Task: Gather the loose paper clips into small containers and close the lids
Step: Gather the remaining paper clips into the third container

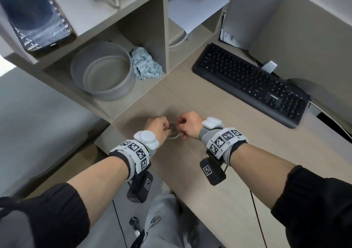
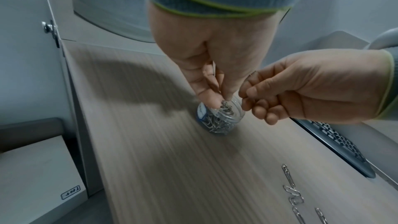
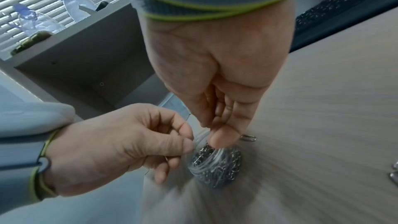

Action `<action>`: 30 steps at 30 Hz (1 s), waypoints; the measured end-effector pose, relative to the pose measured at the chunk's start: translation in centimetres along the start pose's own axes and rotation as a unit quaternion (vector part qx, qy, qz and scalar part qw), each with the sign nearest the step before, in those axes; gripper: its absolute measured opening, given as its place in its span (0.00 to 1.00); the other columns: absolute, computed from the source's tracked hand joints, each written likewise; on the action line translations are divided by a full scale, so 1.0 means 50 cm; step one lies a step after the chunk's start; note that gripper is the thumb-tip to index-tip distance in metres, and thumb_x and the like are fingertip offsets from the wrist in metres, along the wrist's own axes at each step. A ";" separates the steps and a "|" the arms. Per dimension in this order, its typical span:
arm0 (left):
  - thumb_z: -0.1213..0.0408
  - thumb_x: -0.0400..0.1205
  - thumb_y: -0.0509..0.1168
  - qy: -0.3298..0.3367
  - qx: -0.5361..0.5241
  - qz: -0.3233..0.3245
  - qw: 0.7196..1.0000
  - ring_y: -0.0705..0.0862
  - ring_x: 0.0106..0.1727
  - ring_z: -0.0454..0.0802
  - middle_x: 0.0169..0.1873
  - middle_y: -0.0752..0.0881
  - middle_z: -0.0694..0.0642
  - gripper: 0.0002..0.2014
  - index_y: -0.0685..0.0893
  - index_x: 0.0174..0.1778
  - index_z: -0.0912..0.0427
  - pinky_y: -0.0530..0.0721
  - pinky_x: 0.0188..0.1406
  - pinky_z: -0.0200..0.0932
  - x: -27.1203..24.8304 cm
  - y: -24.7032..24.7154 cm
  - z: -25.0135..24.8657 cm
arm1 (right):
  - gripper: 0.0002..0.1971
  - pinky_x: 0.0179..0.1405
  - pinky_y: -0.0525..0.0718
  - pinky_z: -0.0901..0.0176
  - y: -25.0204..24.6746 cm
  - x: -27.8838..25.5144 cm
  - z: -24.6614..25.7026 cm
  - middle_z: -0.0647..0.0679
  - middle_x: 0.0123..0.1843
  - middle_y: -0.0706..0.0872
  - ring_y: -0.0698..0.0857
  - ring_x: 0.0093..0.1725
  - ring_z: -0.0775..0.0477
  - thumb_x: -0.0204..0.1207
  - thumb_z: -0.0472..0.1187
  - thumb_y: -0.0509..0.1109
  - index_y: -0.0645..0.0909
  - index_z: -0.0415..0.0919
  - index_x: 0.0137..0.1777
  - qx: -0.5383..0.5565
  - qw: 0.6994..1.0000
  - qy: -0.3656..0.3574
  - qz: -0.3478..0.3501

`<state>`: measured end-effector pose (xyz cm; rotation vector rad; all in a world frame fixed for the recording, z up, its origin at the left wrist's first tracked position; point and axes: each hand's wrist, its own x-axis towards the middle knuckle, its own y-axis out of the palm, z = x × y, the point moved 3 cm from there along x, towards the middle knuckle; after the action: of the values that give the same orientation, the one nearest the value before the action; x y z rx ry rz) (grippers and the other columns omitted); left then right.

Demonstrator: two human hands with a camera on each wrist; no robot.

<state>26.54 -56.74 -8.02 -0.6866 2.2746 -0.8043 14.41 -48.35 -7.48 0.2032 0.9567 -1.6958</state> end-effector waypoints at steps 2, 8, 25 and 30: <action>0.74 0.75 0.72 -0.002 -0.021 -0.008 1.000 0.85 0.32 0.54 0.40 0.88 0.58 0.04 0.86 0.43 0.63 0.88 0.38 0.44 0.001 -0.005 0.000 | 0.11 0.36 0.90 0.46 -0.013 -0.002 -0.014 0.43 0.26 0.84 0.86 0.27 0.41 0.74 0.26 0.64 0.80 0.41 0.38 0.008 1.000 0.007 -0.015; 0.71 0.76 0.72 0.029 -0.010 -0.023 0.999 0.83 0.38 0.51 0.37 0.85 0.51 0.03 0.85 0.41 0.60 0.77 0.38 0.34 -0.008 0.001 -0.009 | 0.10 0.43 0.84 0.55 -0.056 -0.031 -0.078 0.47 0.36 0.86 0.84 0.37 0.43 0.73 0.29 0.65 0.85 0.43 0.45 -0.113 0.992 0.015 -0.049; 0.66 0.81 0.64 0.028 0.301 0.163 0.939 0.82 0.67 0.67 0.84 0.52 0.64 0.35 0.56 0.82 0.68 0.82 0.56 0.54 -0.044 0.157 -0.093 | 0.14 0.48 0.79 0.54 -0.028 -0.122 -0.211 0.44 0.58 0.81 0.82 0.51 0.39 0.75 0.34 0.63 0.76 0.45 0.59 -0.217 0.976 -0.021 -0.004; 0.67 0.80 0.62 0.089 0.306 0.178 0.931 0.79 0.72 0.59 0.85 0.58 0.52 0.31 0.63 0.81 0.60 0.81 0.64 0.52 -0.065 0.178 -0.091 | 0.09 0.44 0.84 0.45 -0.015 -0.138 -0.230 0.52 0.53 0.73 0.83 0.44 0.37 0.76 0.39 0.63 0.75 0.48 0.54 -0.216 0.976 -0.033 0.012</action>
<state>23.26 -47.00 -10.09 0.0866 2.0319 -1.3374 12.46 -35.45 -10.70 -0.1275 1.2396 -1.4229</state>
